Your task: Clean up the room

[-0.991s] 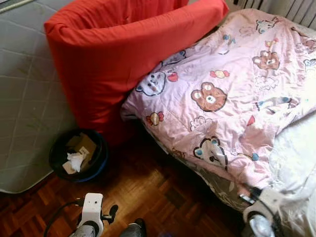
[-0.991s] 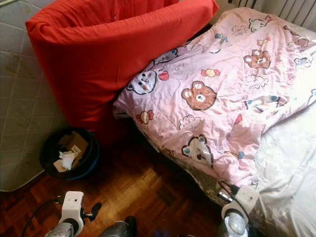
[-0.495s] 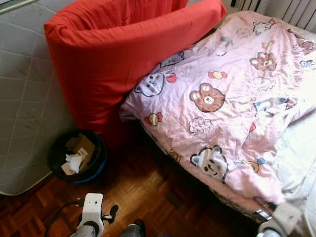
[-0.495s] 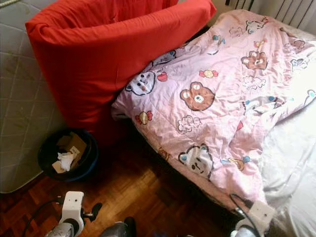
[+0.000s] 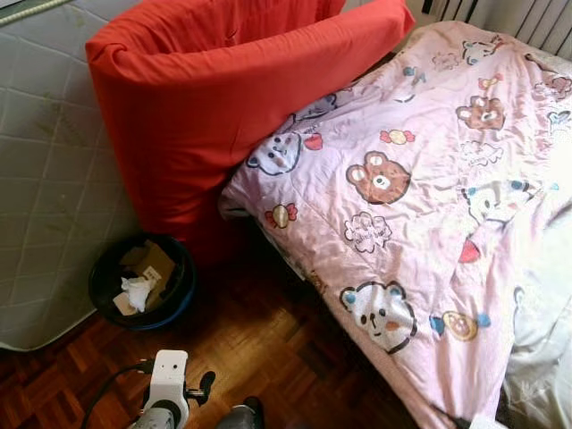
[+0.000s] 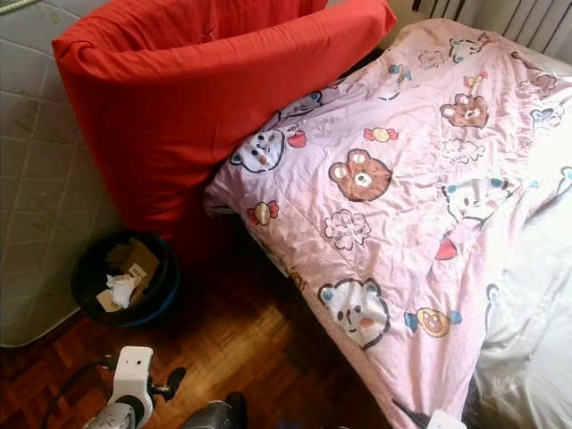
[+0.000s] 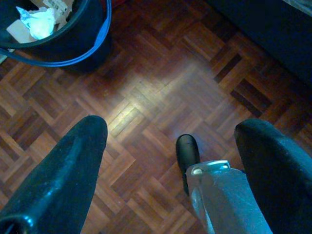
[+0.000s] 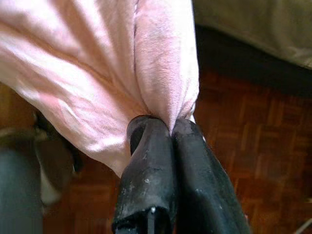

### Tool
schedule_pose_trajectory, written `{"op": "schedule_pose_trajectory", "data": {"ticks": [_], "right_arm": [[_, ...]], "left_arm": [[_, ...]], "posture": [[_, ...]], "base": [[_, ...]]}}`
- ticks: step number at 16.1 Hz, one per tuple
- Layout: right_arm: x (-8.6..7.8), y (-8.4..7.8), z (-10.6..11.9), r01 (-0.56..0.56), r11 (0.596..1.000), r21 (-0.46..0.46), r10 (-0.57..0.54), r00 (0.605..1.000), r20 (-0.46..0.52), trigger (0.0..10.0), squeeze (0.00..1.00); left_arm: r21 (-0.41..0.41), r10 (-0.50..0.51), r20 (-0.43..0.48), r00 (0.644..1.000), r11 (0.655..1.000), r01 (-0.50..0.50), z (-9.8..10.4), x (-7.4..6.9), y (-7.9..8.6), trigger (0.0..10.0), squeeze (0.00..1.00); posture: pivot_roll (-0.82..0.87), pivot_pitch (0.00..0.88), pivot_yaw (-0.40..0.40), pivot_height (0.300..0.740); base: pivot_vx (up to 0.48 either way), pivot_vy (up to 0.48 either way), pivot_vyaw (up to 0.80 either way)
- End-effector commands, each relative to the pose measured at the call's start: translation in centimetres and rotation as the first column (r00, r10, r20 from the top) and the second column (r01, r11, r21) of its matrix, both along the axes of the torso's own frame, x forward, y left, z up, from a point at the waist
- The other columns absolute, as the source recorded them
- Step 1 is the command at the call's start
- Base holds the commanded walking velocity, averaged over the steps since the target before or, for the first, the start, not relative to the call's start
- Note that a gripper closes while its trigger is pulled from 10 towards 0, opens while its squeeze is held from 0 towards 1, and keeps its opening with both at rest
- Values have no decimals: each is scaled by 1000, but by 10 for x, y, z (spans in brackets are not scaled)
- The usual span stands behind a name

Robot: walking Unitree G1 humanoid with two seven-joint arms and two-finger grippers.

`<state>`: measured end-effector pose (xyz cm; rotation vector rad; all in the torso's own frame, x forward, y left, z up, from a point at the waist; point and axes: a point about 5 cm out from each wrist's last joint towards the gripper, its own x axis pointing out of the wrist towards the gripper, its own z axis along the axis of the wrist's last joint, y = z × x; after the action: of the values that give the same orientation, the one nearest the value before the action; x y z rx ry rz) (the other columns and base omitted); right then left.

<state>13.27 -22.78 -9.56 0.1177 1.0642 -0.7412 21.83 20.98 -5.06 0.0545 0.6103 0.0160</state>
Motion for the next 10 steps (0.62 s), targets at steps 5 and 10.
{"op": "schedule_pose_trajectory", "data": {"ticks": [5,10], "right_arm": [[-11,10,-8,-113,986,122,117,993,-27,10000,0],[-10,12,-8,-170,979,115,172,985,-11,10000,1000]], "left_arm": [[-12,2,-55,998,1000,-3,-8,-11,-2,10000,0],[-9,4,-59,998,1000,-5,-9,-12,-1,10000,0]], "posture": [[136,201,-6,740],[136,206,-4,740]], "base": [[0,0,0],[0,0,0]]}}
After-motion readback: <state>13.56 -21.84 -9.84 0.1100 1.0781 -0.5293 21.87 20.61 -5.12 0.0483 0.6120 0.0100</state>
